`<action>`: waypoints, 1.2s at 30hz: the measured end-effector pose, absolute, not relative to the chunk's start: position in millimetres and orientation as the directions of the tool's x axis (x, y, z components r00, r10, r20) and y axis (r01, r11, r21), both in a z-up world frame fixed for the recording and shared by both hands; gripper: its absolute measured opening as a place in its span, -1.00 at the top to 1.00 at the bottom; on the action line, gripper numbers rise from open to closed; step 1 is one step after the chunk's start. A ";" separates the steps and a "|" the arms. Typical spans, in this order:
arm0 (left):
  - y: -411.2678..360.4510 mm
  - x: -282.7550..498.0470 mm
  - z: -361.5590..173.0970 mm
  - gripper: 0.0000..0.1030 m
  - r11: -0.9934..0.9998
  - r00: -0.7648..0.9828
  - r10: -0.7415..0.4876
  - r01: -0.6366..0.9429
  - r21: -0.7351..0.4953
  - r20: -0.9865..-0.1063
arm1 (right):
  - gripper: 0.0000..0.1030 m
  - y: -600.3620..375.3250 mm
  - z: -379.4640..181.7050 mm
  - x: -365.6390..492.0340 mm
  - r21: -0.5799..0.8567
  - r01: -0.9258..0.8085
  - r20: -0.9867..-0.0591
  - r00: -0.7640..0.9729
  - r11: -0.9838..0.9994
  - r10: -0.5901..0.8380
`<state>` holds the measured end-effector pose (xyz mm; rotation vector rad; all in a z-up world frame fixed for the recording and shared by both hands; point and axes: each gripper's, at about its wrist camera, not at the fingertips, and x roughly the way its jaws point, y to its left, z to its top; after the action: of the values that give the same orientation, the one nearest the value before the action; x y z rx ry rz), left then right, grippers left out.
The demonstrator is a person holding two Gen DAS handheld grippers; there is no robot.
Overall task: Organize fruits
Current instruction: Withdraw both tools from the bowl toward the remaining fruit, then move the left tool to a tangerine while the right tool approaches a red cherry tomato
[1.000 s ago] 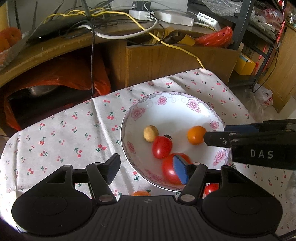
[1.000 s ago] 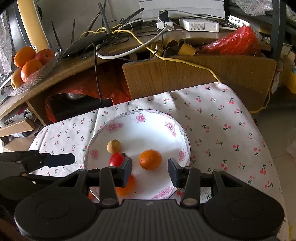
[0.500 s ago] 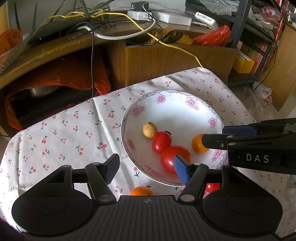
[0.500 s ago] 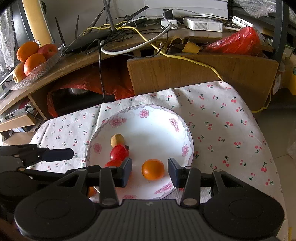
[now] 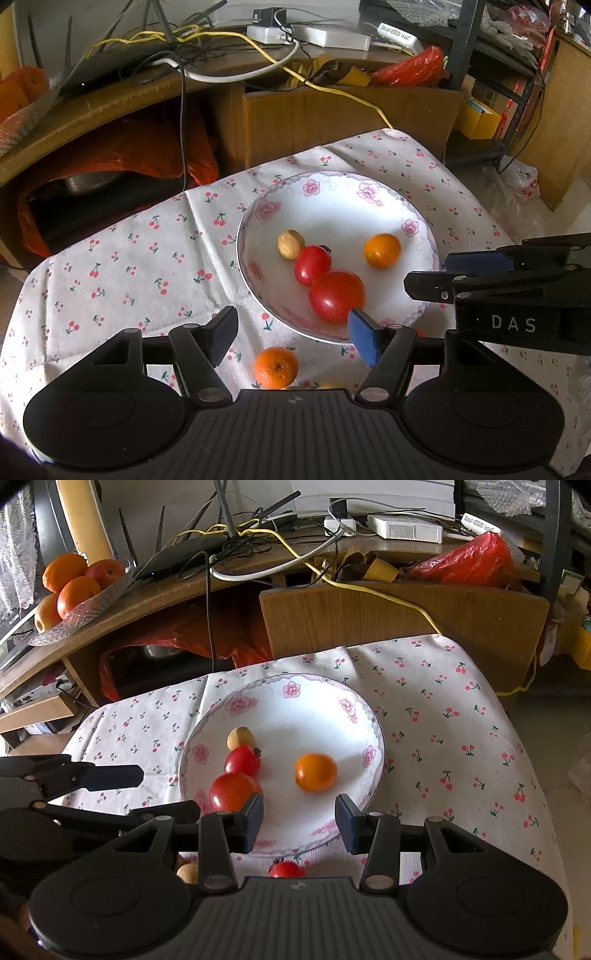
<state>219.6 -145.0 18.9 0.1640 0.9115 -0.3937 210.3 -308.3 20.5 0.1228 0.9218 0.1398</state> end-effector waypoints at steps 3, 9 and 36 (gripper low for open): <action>-144.6 213.3 20.6 -0.42 0.915 0.549 -0.261 0.402 -0.023 -0.794 | 0.27 -308.1 22.3 203.5 0.167 -0.070 -0.782 0.599 0.983 0.175; -144.4 201.6 21.4 -0.42 0.913 0.549 -0.256 0.408 -0.013 -0.796 | 0.27 -305.0 24.4 190.7 0.159 -0.075 -0.780 0.602 0.984 0.172; -144.3 161.4 3.6 -0.37 0.911 0.493 -0.224 0.412 -0.001 -0.840 | 0.27 -296.1 7.3 147.5 0.160 -0.055 -0.823 0.543 0.986 0.164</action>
<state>161.4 -144.3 3.6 0.2108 0.9825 -0.3895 147.5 -296.1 7.3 0.1198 0.9885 0.1302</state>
